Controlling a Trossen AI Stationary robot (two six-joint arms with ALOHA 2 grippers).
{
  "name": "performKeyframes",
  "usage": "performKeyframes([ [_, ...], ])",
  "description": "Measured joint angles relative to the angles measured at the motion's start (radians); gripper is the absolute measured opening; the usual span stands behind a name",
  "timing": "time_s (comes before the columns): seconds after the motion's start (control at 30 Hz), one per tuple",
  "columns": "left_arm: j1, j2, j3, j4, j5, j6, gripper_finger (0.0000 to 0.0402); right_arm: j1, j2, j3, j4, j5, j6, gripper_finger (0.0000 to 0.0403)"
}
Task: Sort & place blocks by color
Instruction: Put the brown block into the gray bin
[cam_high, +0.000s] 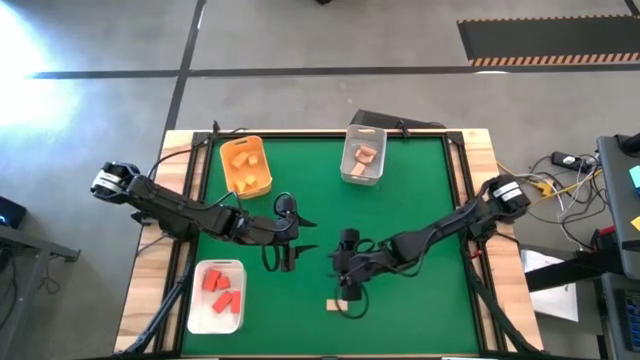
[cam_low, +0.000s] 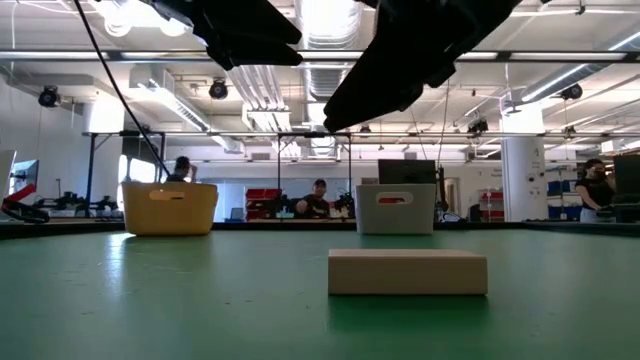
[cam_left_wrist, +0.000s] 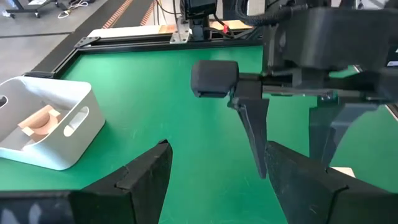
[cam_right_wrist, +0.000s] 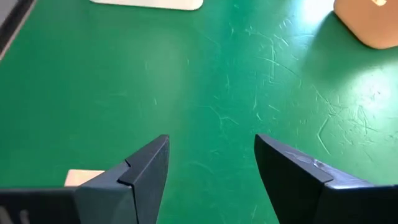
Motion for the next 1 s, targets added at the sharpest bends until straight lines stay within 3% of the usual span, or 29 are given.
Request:
performKeyframes([
  [0.2,-0.001,0.000,0.000,-0.001,0.000,0.000,0.0239,0.000,0.054,0.056,-0.040,0.000,0.005,0.0233],
  [0.6,-0.001,0.000,0.000,-0.010,0.001,-0.003,0.0239,0.012,0.071,0.043,-0.070,0.000,0.020,0.0327],
  [0.8,-0.001,0.000,0.000,-0.011,0.001,-0.003,0.0239,0.015,0.124,0.026,-0.054,-0.003,0.027,0.0327],
  [1.0,-0.001,0.000,0.000,-0.010,0.001,-0.003,0.0239,0.017,0.146,0.072,-0.062,-0.118,0.062,0.0327],
])
